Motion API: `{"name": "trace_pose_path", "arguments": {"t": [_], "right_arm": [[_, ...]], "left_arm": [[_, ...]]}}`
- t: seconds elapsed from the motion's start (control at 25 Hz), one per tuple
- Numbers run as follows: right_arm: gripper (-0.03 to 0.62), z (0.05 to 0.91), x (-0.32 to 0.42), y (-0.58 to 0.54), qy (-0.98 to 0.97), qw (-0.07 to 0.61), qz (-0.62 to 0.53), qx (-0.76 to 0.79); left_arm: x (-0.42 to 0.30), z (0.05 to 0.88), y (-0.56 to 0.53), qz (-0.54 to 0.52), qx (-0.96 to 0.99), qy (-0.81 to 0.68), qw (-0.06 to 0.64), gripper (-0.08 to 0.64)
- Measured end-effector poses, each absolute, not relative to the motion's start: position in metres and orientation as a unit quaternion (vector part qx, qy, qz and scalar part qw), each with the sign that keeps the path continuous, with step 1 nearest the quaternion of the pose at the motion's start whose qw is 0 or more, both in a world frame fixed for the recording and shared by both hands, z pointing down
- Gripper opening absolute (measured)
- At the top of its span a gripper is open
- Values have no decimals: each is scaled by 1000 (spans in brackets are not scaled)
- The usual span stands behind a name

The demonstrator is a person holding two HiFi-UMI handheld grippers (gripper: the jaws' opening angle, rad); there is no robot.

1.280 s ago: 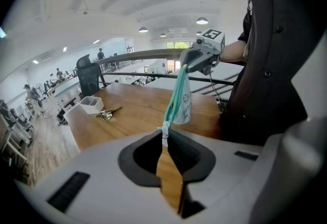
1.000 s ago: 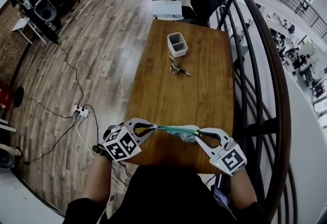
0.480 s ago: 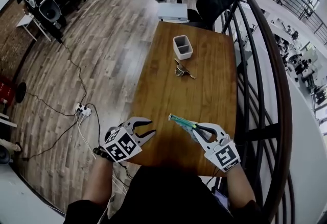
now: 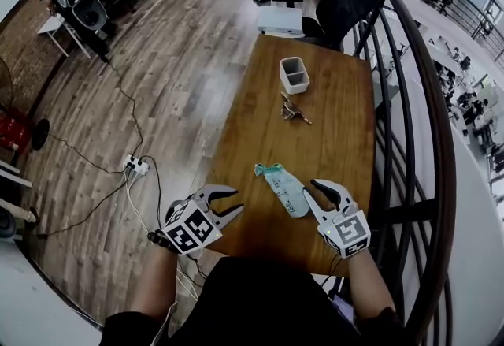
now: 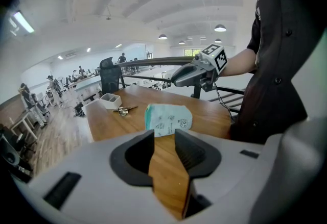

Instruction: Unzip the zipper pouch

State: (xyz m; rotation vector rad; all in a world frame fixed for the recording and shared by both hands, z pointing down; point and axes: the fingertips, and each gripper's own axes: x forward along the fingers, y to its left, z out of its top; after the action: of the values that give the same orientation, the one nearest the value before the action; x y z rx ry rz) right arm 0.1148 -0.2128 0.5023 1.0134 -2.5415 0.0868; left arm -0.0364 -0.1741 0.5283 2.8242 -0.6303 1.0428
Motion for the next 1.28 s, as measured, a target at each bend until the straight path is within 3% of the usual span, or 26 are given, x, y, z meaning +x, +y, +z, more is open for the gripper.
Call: {"name": "trace_pose_path", "arguments": {"t": [0.48,0.72,0.92,1.28], "right_arm": [[46,494,138,-199,-910,187,36,367],[19,461,176,-180,-900,127,36,416],[-3,432,198,-165,-887,125,-27,443],[-5,418,230,-146,-877,47,21,478]], "left_arm": [[-25,511,-185,282,925,-251,46,119],[-19,472,-196,170,923,-338,62,45],[-11,438,-194,139,906,-398,23,31],[-13,421,-174,97,879,-466,21,17]]}}
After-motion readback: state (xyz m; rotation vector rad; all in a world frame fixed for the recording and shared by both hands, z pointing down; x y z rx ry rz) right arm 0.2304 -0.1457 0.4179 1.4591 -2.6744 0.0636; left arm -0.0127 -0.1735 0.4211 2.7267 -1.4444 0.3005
